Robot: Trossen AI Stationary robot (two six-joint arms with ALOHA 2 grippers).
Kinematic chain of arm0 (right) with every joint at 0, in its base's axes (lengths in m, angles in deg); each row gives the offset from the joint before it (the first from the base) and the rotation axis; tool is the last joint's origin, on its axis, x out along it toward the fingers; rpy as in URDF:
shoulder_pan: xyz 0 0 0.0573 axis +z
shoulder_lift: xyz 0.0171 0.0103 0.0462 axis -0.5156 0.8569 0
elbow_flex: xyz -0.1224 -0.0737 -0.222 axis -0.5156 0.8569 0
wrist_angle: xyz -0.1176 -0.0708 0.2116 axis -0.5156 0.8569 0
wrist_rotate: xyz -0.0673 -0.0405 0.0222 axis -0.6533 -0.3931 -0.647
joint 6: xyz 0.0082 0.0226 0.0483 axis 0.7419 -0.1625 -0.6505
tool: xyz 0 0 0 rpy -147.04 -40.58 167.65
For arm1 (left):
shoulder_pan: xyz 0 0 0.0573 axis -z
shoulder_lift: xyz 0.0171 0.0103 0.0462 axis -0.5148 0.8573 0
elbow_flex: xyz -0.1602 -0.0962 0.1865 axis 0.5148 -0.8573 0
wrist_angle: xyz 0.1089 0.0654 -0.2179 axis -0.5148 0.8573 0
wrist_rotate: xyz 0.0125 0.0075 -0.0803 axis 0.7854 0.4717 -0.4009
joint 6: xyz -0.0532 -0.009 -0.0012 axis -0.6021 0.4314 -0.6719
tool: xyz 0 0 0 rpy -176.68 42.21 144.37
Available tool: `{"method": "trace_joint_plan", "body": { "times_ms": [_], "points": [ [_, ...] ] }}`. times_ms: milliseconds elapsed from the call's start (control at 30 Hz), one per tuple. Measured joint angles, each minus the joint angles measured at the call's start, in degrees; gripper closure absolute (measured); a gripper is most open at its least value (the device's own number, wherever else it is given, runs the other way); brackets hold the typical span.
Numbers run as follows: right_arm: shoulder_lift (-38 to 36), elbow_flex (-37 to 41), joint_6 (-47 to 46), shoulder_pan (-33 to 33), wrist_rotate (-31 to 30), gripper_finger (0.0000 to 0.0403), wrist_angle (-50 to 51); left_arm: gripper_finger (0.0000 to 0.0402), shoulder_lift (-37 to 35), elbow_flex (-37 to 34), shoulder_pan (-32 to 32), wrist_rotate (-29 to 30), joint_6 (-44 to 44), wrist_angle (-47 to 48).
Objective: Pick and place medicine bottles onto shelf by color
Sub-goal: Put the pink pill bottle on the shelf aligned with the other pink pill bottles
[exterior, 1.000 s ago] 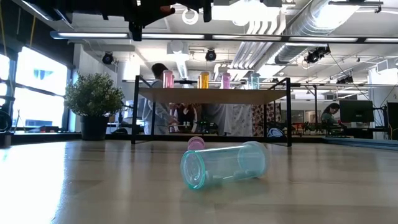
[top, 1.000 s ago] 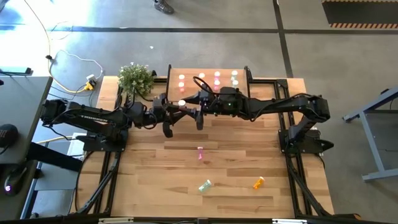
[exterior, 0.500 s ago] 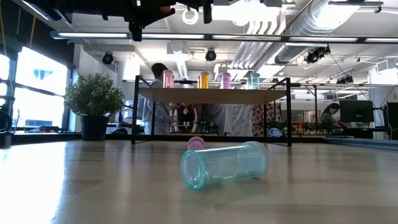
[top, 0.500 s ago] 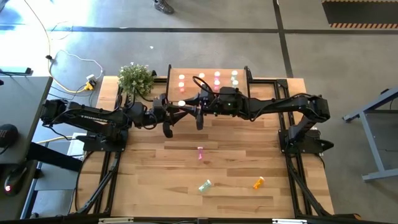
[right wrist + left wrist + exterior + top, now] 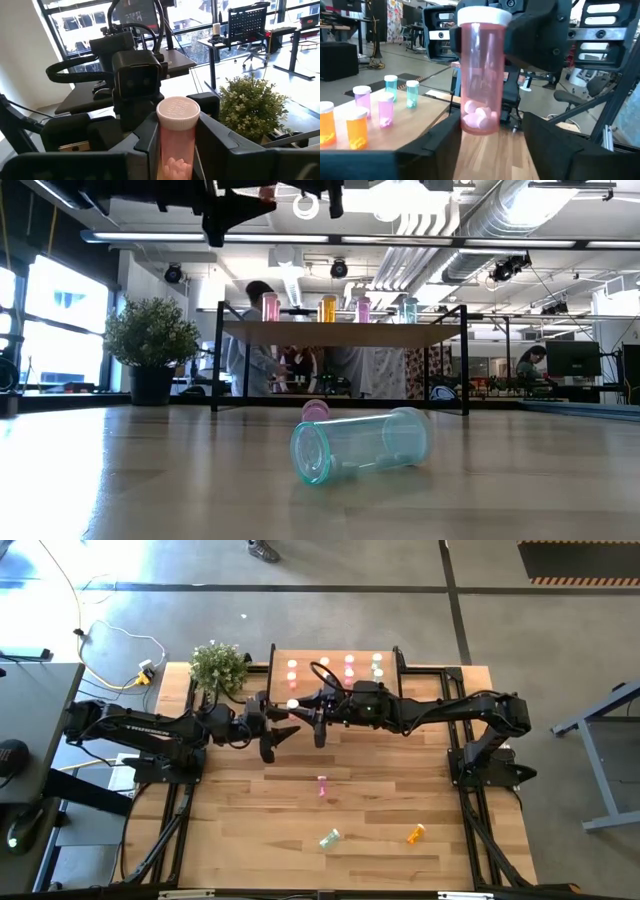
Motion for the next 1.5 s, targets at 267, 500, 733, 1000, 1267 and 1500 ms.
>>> {"method": "trace_joint_plan", "body": {
  "times_ms": [267,500,733,1000,1267,1500],
  "points": [
    [-2.01,0.0,4.56,-0.01,-5.72,0.0311,-0.01,0.0157,-4.85,0.0,0.01,0.29,-0.04,7.68],
    [-6.84,0.01,10.55,0.0,-11.37,0.0311,0.16,0.016,-9.71,0.02,0.02,1.31,-0.39,12.94],
    [-12.21,0.38,17.73,-0.86,-20.24,0.0311,4.07,0.016,-15.59,0.04,0.02,3.52,-0.52,15.03],
    [-12.54,10.61,9.51,-4.78,-16.61,0.0311,-2.29,0.0161,-20.55,0.09,0.0,8.7,-0.5,23.59],
    [-7.46,18.48,7.58,-5.65,-12.07,0.0311,-16.06,0.0161,-21.71,0.09,0.0,14.43,4.14,24.61],
    [1.9,14.57,9.07,-4.77,-9.89,0.0311,-17.51,0.0161,-21.71,0.09,-0.03,16.68,5.33,24.55]
  ]
}}
